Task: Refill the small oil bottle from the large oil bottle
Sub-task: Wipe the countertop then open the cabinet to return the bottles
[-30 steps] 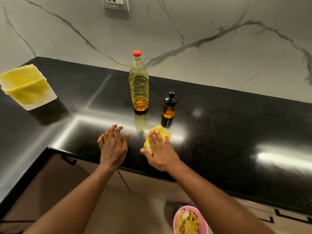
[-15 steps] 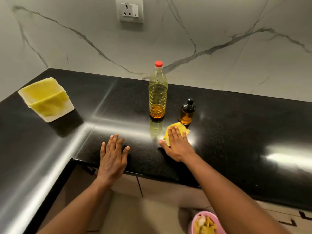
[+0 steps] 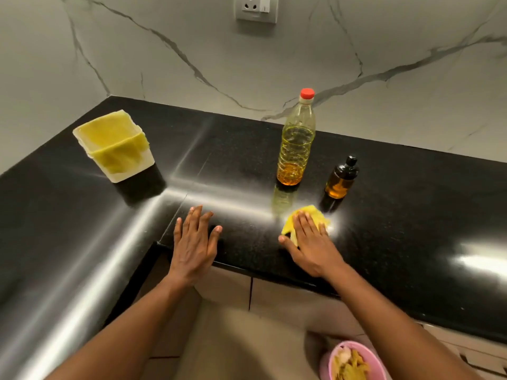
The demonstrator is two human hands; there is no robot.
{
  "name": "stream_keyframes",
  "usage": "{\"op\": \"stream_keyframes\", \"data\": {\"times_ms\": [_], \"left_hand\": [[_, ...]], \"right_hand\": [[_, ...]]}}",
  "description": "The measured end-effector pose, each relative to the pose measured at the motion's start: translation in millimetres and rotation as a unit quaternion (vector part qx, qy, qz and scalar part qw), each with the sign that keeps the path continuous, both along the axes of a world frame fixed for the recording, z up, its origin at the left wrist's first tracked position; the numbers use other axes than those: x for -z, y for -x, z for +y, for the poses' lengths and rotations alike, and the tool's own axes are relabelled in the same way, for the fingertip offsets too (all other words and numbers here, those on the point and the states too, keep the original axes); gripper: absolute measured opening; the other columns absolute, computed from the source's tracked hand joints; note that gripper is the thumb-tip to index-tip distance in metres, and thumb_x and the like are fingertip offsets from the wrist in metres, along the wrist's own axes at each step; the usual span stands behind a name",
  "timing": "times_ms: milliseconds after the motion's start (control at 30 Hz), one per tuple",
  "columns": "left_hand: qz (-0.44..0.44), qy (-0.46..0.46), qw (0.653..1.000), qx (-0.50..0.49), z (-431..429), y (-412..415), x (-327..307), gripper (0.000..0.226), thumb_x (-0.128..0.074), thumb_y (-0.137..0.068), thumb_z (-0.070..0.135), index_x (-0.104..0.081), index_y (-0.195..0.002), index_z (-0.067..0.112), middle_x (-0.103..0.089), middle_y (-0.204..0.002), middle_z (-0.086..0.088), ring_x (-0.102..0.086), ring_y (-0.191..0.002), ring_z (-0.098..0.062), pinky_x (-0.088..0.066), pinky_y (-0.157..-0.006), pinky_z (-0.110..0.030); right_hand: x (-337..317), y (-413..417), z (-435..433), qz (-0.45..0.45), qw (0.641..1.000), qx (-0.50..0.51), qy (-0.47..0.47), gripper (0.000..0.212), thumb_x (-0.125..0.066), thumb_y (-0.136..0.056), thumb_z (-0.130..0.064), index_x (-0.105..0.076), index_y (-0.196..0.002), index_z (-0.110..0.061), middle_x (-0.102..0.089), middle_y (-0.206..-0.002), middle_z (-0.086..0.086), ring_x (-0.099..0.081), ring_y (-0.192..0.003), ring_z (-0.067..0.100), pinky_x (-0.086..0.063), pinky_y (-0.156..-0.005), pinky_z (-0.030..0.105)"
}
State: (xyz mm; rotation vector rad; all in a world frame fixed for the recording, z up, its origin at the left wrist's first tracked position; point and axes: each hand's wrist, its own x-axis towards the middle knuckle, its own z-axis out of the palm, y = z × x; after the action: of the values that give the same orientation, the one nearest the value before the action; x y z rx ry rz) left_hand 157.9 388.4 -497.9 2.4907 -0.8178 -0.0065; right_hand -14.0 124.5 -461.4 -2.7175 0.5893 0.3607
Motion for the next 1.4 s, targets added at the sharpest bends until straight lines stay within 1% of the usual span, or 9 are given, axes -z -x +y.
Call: {"op": "stream_keyframes", "data": {"times_ms": [233, 367, 467, 633, 733, 833, 1000, 1200, 1400], "left_hand": [[-0.012, 0.001, 0.999, -0.034, 26.4, -4.3, 0.7, 0.057, -0.027, -0.103, 0.054, -0.044, -0.151, 0.028, -0.027, -0.171, -0.003, -0.012, -0.162, -0.018, -0.001, -0.131, -0.049], [-0.019, 0.004, 0.998, -0.053, 37.2, -8.9, -1.3, 0.061, -0.025, -0.102, 0.054, -0.045, -0.151, 0.026, -0.028, -0.171, -0.003, -0.015, -0.161, -0.019, -0.004, -0.131, -0.050], [-0.021, 0.004, 0.999, -0.045, 39.2, -10.5, -3.1, 0.057, -0.027, -0.104, 0.053, -0.044, -0.151, 0.027, -0.027, -0.171, -0.003, -0.014, -0.161, -0.019, -0.003, -0.131, -0.049], [0.002, 0.015, 1.000, -0.003, 26.3, 2.6, -4.7, 0.052, -0.028, -0.106, 0.052, -0.040, -0.152, 0.030, -0.021, -0.173, -0.002, -0.005, -0.162, -0.016, 0.004, -0.131, -0.046], [-0.004, 0.014, 1.000, 0.011, 14.7, 9.5, -0.9, 0.051, -0.029, -0.106, 0.052, -0.040, -0.151, 0.031, -0.021, -0.173, -0.002, -0.006, -0.162, -0.017, 0.002, -0.131, -0.047], [-0.012, 0.009, 1.000, 0.009, 4.0, 16.0, -2.2, 0.053, -0.026, -0.105, 0.053, -0.042, -0.149, 0.030, -0.023, -0.172, -0.004, -0.011, -0.162, -0.020, -0.001, -0.131, -0.050], [-0.014, 0.028, 0.999, 0.019, -9.6, 25.9, -13.2, 0.058, -0.022, -0.103, 0.057, -0.044, -0.150, 0.029, -0.026, -0.171, -0.005, -0.016, -0.161, -0.021, -0.004, -0.130, -0.052], [0.050, 0.042, 0.991, 0.117, -26.7, 48.4, -25.3, 0.062, -0.019, -0.102, 0.065, -0.034, -0.155, 0.036, -0.014, -0.174, 0.000, -0.002, -0.162, -0.015, 0.003, -0.131, -0.049], [0.053, 0.007, 0.989, 0.139, -63.5, 79.4, -21.1, 0.059, -0.024, -0.105, 0.063, -0.033, -0.156, 0.035, -0.015, -0.174, -0.003, -0.003, -0.162, -0.019, 0.001, -0.130, -0.049]], "right_hand": [[1.4, -131.8, 69.4, -0.011, 0.995, -0.099, 0.009, 0.089, -0.021, -0.107, -0.068, 0.002, -0.169, -0.008, 0.007, -0.178, 0.008, 0.011, -0.165, 0.021, 0.008, -0.131, 0.054], [8.7, -82.0, 135.0, -0.048, 0.972, -0.229, 0.016, 0.085, -0.023, -0.107, -0.066, -0.007, -0.170, -0.011, -0.001, -0.178, 0.008, 0.006, -0.165, 0.021, 0.001, -0.132, 0.057], [9.6, -20.8, 126.5, -0.052, 0.966, -0.254, 0.011, 0.095, -0.002, -0.099, -0.079, -0.005, -0.171, -0.016, 0.003, -0.178, 0.001, 0.012, -0.164, 0.016, 0.006, -0.133, 0.048], [10.5, 12.9, 55.6, -0.032, 0.993, -0.107, 0.039, 0.112, 0.012, -0.085, -0.086, -0.002, -0.170, -0.014, 0.004, -0.178, 0.004, 0.011, -0.164, 0.018, 0.010, -0.130, 0.041], [7.5, -36.5, 32.7, -0.021, 0.999, -0.011, 0.037, 0.100, -0.009, -0.097, -0.080, -0.001, -0.170, -0.011, 0.004, -0.179, 0.007, 0.007, -0.165, 0.021, 0.004, -0.132, 0.050], [7.5, -78.5, 62.3, -0.038, 0.999, -0.011, 0.029, 0.091, -0.024, -0.105, -0.070, -0.003, -0.170, -0.009, 0.002, -0.179, 0.009, 0.006, -0.165, 0.024, 0.003, -0.132, 0.055], [2.1, -17.0, 113.6, -0.027, 0.989, -0.146, -0.001, 0.093, -0.012, -0.101, -0.075, -0.003, -0.170, -0.013, 0.005, -0.178, 0.004, 0.010, -0.165, 0.020, 0.001, -0.133, 0.054], [1.5, 87.7, 39.0, -0.001, 1.000, -0.003, 0.024, 0.131, 0.030, -0.068, -0.092, 0.001, -0.169, -0.013, 0.020, -0.170, -0.001, 0.011, -0.164, 0.020, 0.010, -0.129, 0.039], [3.7, 18.1, -33.3, 0.001, 0.995, 0.091, 0.048, 0.091, -0.008, -0.102, -0.074, 0.006, -0.170, -0.016, 0.014, -0.178, 0.005, 0.014, -0.164, 0.023, 0.008, -0.132, 0.056]]}}
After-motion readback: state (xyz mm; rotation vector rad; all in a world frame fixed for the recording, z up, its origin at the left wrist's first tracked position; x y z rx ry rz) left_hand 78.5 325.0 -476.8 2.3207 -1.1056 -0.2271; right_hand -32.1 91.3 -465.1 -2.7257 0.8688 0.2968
